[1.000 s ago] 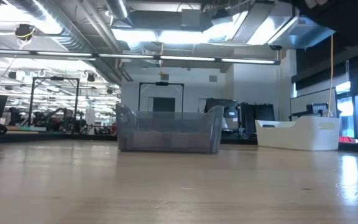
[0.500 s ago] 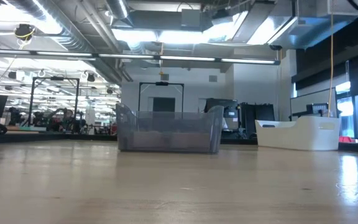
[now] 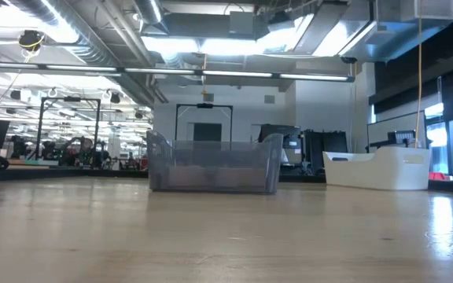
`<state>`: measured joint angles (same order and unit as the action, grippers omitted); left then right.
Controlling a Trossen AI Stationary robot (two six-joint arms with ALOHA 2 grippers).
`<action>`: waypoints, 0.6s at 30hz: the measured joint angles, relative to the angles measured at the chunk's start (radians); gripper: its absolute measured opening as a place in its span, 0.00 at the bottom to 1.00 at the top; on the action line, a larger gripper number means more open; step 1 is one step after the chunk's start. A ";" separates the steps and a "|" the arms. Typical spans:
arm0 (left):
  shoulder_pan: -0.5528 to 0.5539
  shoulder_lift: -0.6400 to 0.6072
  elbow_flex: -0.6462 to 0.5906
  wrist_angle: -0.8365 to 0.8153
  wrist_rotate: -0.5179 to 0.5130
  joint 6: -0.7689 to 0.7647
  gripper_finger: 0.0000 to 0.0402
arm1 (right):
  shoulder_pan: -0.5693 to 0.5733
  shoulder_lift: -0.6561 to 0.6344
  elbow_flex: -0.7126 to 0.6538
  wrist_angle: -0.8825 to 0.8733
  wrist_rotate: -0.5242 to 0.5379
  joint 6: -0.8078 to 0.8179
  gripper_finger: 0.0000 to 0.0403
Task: Sort & place blocks by color
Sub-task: Return to Home Position
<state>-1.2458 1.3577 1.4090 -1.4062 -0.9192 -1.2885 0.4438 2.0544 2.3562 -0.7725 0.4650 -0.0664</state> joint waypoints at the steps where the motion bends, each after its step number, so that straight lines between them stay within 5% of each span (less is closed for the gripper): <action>1: 0.003 -0.016 0.000 0.001 -0.025 0.033 0.14 | 0.008 -0.013 0.000 -0.030 0.018 0.011 0.01; 5: 0.004 -0.098 0.000 0.000 -0.101 0.128 0.02 | 0.037 -0.062 0.000 -0.144 0.083 0.035 0.00; 18: -0.022 -0.405 0.000 0.003 -0.203 0.424 0.00 | 0.181 -0.234 0.000 -0.700 0.328 0.402 0.00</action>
<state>-1.2678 0.9527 1.4090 -1.4034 -1.1224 -0.8642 0.6252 1.8205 2.3558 -1.4720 0.7929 0.3353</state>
